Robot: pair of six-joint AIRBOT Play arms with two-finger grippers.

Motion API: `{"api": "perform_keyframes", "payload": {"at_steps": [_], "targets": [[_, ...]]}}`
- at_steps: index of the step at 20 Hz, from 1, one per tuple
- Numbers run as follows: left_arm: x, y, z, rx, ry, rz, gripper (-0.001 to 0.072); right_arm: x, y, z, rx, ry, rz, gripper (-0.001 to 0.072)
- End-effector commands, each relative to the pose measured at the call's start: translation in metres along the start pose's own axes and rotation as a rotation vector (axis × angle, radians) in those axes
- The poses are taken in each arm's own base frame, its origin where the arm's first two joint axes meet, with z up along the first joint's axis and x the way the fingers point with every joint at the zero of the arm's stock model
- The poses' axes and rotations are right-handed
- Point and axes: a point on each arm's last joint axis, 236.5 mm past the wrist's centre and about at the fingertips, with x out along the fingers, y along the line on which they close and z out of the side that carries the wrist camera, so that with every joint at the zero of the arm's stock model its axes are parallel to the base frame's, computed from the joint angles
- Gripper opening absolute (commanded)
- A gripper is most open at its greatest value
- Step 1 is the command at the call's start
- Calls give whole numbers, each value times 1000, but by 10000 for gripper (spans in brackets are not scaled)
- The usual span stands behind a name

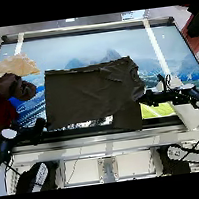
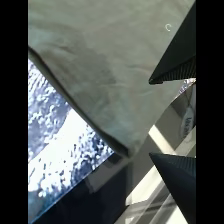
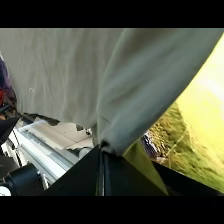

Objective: Fold the shirts.

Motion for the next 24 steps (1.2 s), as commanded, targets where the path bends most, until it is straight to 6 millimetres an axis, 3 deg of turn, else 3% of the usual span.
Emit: {"api": "perform_keyframes", "payload": {"at_steps": [1, 4, 5, 6, 7, 11, 12, 13, 15, 17, 19, 20, 22, 24], "targets": [[9, 3, 1, -21, 16, 8, 465, 0, 4, -3, -8, 14, 15, 28], [11, -1, 8, -36, -8, -9, 465, 0, 4, -3, -8, 12, 15, 28], [11, -3, 12, -40, -28, -20, 428, 0, 4, -3, -7, 11, 15, 28], [11, -6, 17, -43, -47, -31, 279, 0, 5, -2, -6, 8, 19, 28], [10, -7, 21, -42, -63, -37, 202, 0, 6, -1, -5, 3, 25, 28], [14, -16, 22, -16, -81, -53, 202, -1, 19, 8, -4, -34, 76, 28], [17, -16, 19, -12, -69, -47, 159, -1, 21, 9, -4, -37, 85, 28], [17, -15, 18, -3, -65, -46, 19, -1, 23, 9, -4, -37, 94, 27], [15, -25, 18, 33, -63, -78, 14, -2, 29, 7, -21, -33, 117, 26], [3, -56, 26, 131, -86, -166, 14, -10, 41, 12, -69, -52, 121, 26], [-36, -115, 42, 322, -162, -310, 13, -31, 66, 22, -191, -94, 98, 25], [-65, -149, 49, 423, -217, -384, 13, -46, 82, 25, -275, -115, 73, 25], [-140, -208, 61, 597, -368, -492, 12, -78, 117, 27, -422, -165, 4, 25], [-226, -253, 65, 716, -550, -573, 12, -119, 160, 25, -567, -269, -77, 26]]}}
